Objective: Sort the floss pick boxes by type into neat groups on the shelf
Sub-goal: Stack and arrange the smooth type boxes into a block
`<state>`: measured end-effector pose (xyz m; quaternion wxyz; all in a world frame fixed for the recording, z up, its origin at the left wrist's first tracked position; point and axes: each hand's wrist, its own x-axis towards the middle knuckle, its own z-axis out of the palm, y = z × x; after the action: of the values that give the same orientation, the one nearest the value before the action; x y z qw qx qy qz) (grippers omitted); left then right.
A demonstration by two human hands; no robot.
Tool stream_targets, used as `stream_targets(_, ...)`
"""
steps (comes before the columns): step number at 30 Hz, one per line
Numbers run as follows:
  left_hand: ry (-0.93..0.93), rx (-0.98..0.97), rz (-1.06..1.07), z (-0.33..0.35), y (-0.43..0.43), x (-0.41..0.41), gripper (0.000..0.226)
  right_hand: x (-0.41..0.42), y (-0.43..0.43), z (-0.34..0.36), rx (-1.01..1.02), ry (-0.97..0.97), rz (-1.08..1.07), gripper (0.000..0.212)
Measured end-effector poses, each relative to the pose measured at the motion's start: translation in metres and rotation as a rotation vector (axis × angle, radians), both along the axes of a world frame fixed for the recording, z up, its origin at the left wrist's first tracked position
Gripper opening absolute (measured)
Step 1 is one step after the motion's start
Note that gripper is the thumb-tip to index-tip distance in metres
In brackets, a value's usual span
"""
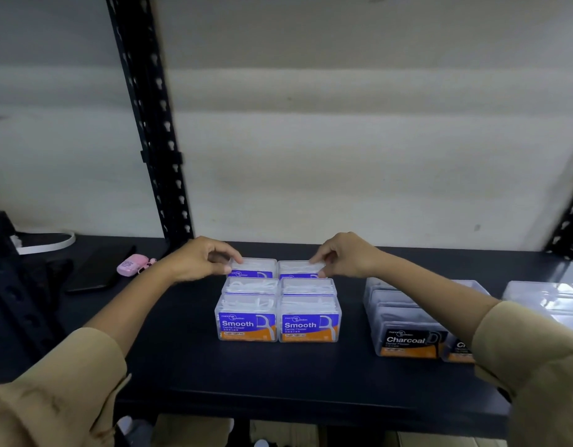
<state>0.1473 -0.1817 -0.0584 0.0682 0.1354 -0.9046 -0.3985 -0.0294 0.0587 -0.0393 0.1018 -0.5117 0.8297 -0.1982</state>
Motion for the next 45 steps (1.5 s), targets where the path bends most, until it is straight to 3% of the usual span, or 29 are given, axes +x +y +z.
stream_targets(12,-0.056,0.024,-0.05,0.008,0.007,0.008,0.044,0.003,0.012,0.005,0.044,-0.108,0.051,0.023)
stream_targets(16,-0.022,-0.063,0.001,0.007,0.024,0.005,0.025,0.021,0.016,0.005,0.124,0.027,0.101,0.048)
stream_targets(18,-0.047,-0.23,0.007,0.008,0.04,0.004,0.048,0.033,0.016,0.0,0.161,0.106,0.109,0.063)
stream_targets(21,-0.25,-0.374,-0.088,0.012,0.064,0.007,0.115,0.05,0.014,-0.009,0.294,0.178,0.096,0.086)
stream_targets(24,-0.442,-0.516,-0.168,0.008,0.074,0.009,0.14,0.058,0.011,-0.016,0.397,0.232,0.104,0.108)
stream_targets(27,-0.477,-0.659,-0.182,0.002,0.079,0.01,0.137,0.058,0.011,-0.021,0.378,0.302,0.109,0.12)
stream_targets(30,-0.374,-0.755,-0.188,-0.001,0.078,0.008,0.126,0.057,0.009,-0.024,0.288,0.382,0.133,0.117)
stream_targets(35,-0.234,-0.731,-0.207,-0.005,0.079,0.01,0.116,0.059,0.011,-0.026,0.214,0.368,0.134,0.109)
stream_targets(45,-0.159,-0.725,-0.203,-0.012,0.089,0.016,0.107,0.074,0.022,-0.033,0.22,0.286,0.122,0.108)
